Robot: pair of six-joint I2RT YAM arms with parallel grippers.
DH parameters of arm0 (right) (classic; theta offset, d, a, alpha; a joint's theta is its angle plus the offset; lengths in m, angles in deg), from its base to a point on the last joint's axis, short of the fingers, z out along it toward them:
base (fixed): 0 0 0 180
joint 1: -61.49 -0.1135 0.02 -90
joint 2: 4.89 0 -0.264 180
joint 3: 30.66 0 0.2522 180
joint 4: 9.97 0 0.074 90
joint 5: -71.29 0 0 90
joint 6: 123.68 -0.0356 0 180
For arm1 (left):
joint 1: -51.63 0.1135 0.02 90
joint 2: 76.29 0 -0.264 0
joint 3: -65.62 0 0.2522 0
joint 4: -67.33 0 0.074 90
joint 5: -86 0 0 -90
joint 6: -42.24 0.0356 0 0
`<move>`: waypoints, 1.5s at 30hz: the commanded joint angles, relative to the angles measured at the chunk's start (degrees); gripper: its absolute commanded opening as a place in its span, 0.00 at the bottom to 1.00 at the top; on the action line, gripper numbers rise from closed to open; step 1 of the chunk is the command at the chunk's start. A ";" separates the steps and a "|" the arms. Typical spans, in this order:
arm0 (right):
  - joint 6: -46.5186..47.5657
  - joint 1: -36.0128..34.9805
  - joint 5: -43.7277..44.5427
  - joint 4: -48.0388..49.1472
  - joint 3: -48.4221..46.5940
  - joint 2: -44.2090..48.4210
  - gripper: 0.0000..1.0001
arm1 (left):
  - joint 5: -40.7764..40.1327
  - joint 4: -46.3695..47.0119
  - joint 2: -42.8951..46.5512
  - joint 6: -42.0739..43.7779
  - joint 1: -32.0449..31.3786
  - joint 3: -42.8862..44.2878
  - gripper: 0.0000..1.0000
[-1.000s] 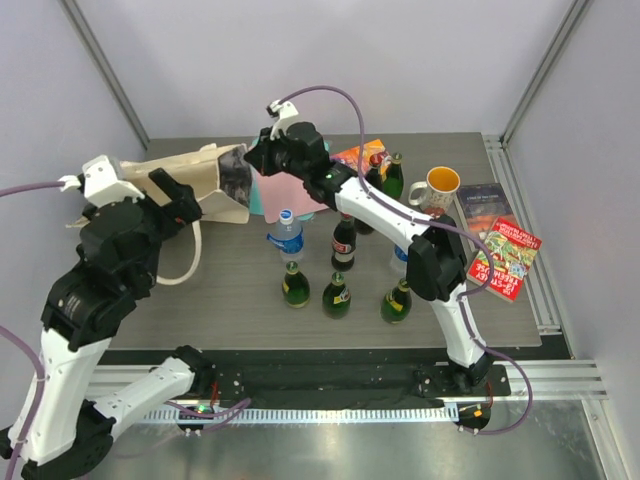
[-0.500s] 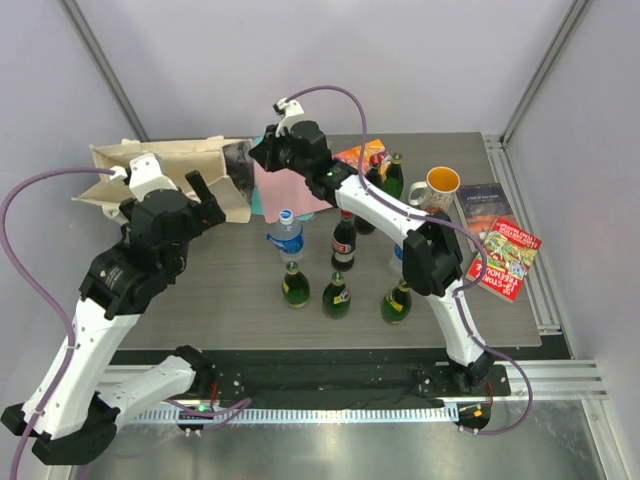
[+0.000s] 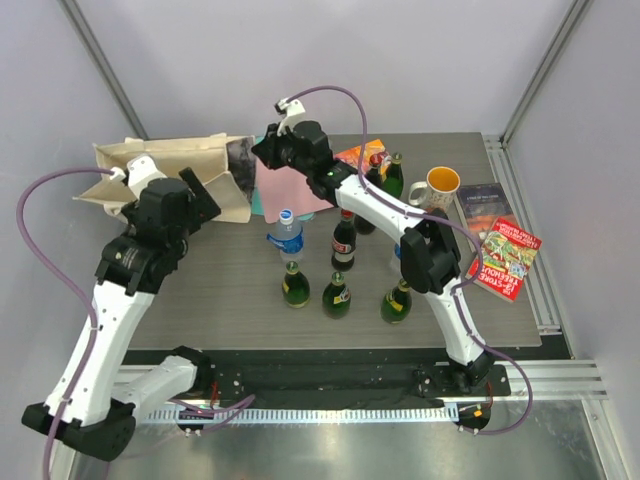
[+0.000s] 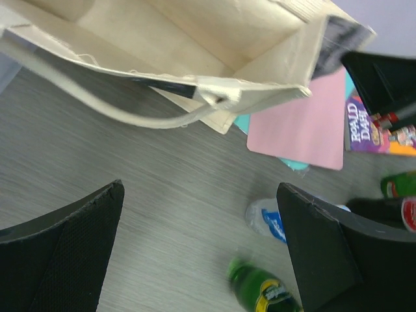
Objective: Take the beverage out of the canvas bag
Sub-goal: Adjust the canvas bag at the center of the board.
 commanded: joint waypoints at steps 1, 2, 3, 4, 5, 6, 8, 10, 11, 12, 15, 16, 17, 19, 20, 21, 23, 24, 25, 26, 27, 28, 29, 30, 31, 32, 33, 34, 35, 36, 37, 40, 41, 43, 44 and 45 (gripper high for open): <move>2.70 0.65 1.76 -0.02 -1.45 -2.34 0.13 | 10.35 4.46 -2.76 -7.19 9.38 -0.40 1.00; 2.79 0.65 1.50 -0.02 -1.45 -2.43 0.13 | 13.86 5.68 -3.89 -10.16 12.62 -0.58 1.00; 3.05 0.65 1.32 0.07 -1.45 -2.61 0.13 | 15.37 6.57 -4.43 -11.49 13.96 -0.75 1.00; 2.88 0.65 1.32 0.07 -1.45 -2.61 0.13 | 16.17 7.18 -5.04 -12.99 15.02 -0.93 0.99; 2.97 0.65 0.89 0.07 -1.45 -2.69 0.13 | 16.09 8.15 -5.66 -15.00 16.59 -1.02 1.00; 2.97 0.65 0.79 0.07 -1.36 -2.70 0.13 | 15.65 8.51 -6.79 -18.24 17.13 -1.02 1.00; 2.97 0.65 0.62 -0.02 -1.27 -2.78 0.13 | 13.99 9.03 -8.12 -21.16 18.45 -0.41 1.00; 3.06 0.65 0.09 -0.02 -1.19 -2.78 0.13 | 13.63 9.91 -10.05 -22.49 19.07 0.21 1.00; 3.06 0.65 0.00 -0.02 -1.19 -2.78 0.13 | 13.54 10.70 -10.75 -23.02 19.77 0.47 1.00; 3.06 0.74 -0.35 -0.11 -1.10 -2.78 0.13 | 13.45 10.97 -12.07 -23.72 20.21 0.65 1.00; 3.23 0.65 -0.53 -0.11 -1.01 -2.70 0.13 | 13.01 9.75 -14.53 -27.06 22.14 1.44 1.00; 3.41 0.65 -0.53 -0.11 -1.01 -2.70 0.13 | 13.01 9.30 -16.54 -28.46 22.58 1.79 1.00; 3.49 0.74 -0.61 -0.11 -1.01 -2.61 0.13 | 13.36 8.86 -17.26 -28.73 22.76 1.97 1.00; 3.76 0.65 -0.87 -0.19 -1.01 -2.52 0.13 | 14.32 9.21 -19.36 -28.82 25.22 2.50 1.00; 3.85 0.65 -0.96 -0.28 -1.10 -2.52 0.13 | 14.42 9.73 -19.98 -28.82 26.09 2.50 1.00; 4.11 0.65 -1.05 -0.37 -1.10 -2.52 0.13 | 14.33 10.00 -20.51 -28.74 26.36 2.58 0.99; 4.37 0.74 -1.49 -0.37 -1.10 -2.26 0.13 | 14.07 10.53 -21.74 -28.82 27.33 2.76 0.97; 4.55 0.65 -1.49 -0.46 -1.10 -1.99 0.13 | 13.98 10.62 -22.27 -28.91 27.68 2.93 0.91; 5.07 0.65 -1.67 -0.54 -1.10 -1.82 0.13 | 13.98 10.62 -22.80 -28.91 27.95 3.02 0.87; 5.34 0.65 -2.19 -0.98 -1.53 -1.82 0.14 | 14.41 11.31 -23.50 -28.82 28.56 3.02 0.79; 5.52 0.65 -2.54 -1.51 -1.80 -1.29 0.15 | 14.85 11.93 -23.94 -28.13 28.74 3.02 0.61; 5.95 0.65 -2.89 -1.51 -1.71 -1.03 0.16 | 15.21 12.28 -24.29 -27.86 28.91 3.02 0.51; 6.83 0.65 -3.42 -1.69 -1.97 -0.59 0.17 | 16.25 13.51 -24.64 -27.33 29.35 3.20 0.41; 7.27 0.65 -4.21 -2.21 -2.24 -0.24 0.22 | 16.52 13.95 -25.52 -26.02 29.53 3.64 0.27; 7.54 0.65 -4.48 -2.30 -2.24 0.90 0.29 | 16.53 13.96 -25.96 -25.49 29.70 4.25 0.21; 8.58 0.65 -4.92 -2.30 -2.24 1.34 0.34 | 16.70 14.13 -26.49 -24.79 29.71 5.73 0.17; 9.03 0.65 -5.53 -2.30 -2.15 2.22 0.44 | 16.88 14.22 -27.28 -23.82 29.71 6.44 0.13; 9.38 0.83 -5.88 -2.30 -2.06 3.62 0.47 | 17.05 14.31 -27.63 -22.42 29.71 7.24 0.12; 9.99 0.91 -6.41 -2.22 -1.98 4.50 0.49 | 17.05 14.57 -27.90 -21.54 29.71 8.11 0.11; 10.35 1.00 -7.63 -2.22 -1.63 5.38 0.53 | 16.88 14.57 -28.16 -21.01 29.79 9.60 0.09; 10.70 1.18 -8.25 -2.22 -1.28 6.26 0.53 | 16.62 14.57 -28.60 -19.78 29.79 10.49 0.08; 12.19 1.44 -10.97 -1.51 1.62 10.56 0.58 | 16.26 14.31 -29.91 -18.02 29.79 13.65 0.08; 12.46 1.70 -11.94 -1.43 2.50 12.58 0.60 | 16.26 14.14 -30.27 -17.14 29.79 14.27 0.08; 13.42 2.06 -16.83 -0.81 5.40 14.61 0.66 | 16.88 14.22 -30.97 -16.69 29.71 15.67 0.09; 13.69 2.67 -19.13 -0.72 6.28 15.40 0.66 | 17.23 14.31 -31.76 -16.52 29.88 16.03 0.10; 13.95 2.93 -21.42 -0.63 7.94 17.32 0.68 | 17.84 14.31 -32.20 -16.61 29.97 16.38 0.13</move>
